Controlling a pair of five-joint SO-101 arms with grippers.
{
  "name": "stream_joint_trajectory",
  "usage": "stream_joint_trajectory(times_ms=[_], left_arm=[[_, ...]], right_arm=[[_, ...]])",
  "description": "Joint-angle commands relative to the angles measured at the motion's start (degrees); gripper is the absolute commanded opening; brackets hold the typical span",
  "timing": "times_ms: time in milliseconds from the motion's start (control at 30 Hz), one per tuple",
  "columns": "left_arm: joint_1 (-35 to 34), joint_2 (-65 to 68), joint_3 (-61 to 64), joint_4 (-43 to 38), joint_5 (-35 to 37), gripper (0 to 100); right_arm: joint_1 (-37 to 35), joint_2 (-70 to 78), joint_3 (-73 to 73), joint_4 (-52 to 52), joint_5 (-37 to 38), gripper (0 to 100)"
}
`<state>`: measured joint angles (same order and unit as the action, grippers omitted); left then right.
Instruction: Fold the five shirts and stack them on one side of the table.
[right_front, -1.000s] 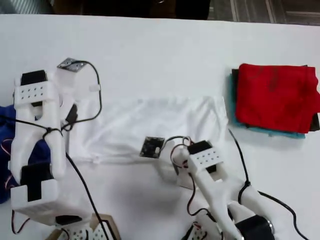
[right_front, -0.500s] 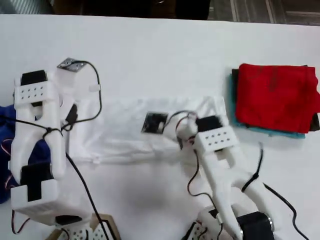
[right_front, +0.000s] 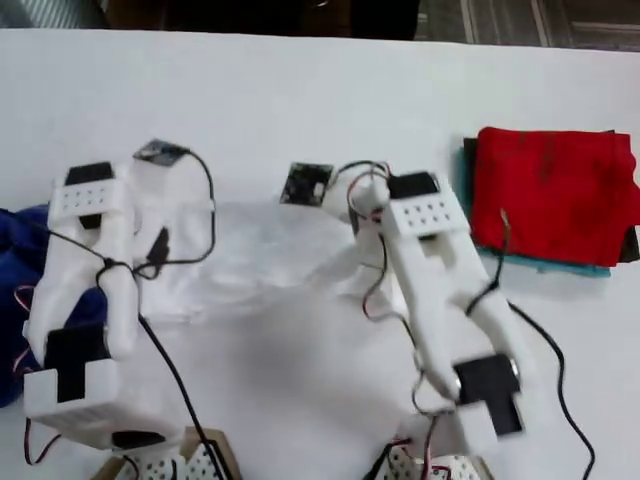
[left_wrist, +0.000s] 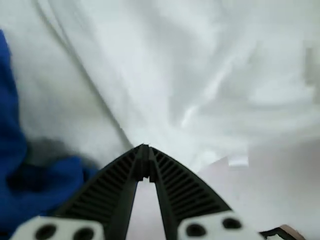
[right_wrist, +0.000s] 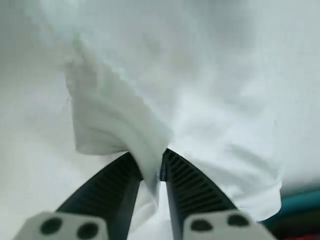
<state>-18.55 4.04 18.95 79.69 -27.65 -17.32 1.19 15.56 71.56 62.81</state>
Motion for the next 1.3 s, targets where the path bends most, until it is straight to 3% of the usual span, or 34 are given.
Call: stream_joint_trajectory(times_ms=[0,200,333,433,667,767,900,1033,1167,1267], left_arm=[[2.1,-1.1,1.4,-2.0,1.8,3],[6.1,-1.1,1.9,-2.1,4.5,3],[8.3,-0.8,2.6,-4.0,7.5,3],[8.3,-0.9,7.1,-9.9,7.6,3],[8.1,-0.9,17.1,-22.9,7.6,3],[8.0,-1.1,17.7,-23.6,7.7,3],[8.0,-1.1,17.7,-23.7,8.4,3],[8.0,-1.1,17.9,-25.1,11.6,3],[8.0,-1.2,18.0,-25.1,11.4,3],[8.0,-1.2,18.0,-25.1,11.5,3]], right_arm=[[0.5,6.4,-9.1,0.3,0.2,2.0],[0.5,16.5,-18.3,2.6,0.1,2.8],[0.6,20.9,-22.5,5.8,-0.8,12.5],[1.8,21.5,-26.7,7.4,-2.7,17.0],[6.3,21.5,-41.0,11.5,-12.1,10.0],[7.3,21.4,-45.5,17.6,-17.2,1.7],[6.4,20.2,-48.8,28.7,-18.6,2.2],[5.3,11.6,-42.2,29.7,-18.7,2.3],[2.2,0.6,-25.5,28.3,-18.6,2.3],[1.8,-4.8,-11.0,17.6,-18.7,2.3]])
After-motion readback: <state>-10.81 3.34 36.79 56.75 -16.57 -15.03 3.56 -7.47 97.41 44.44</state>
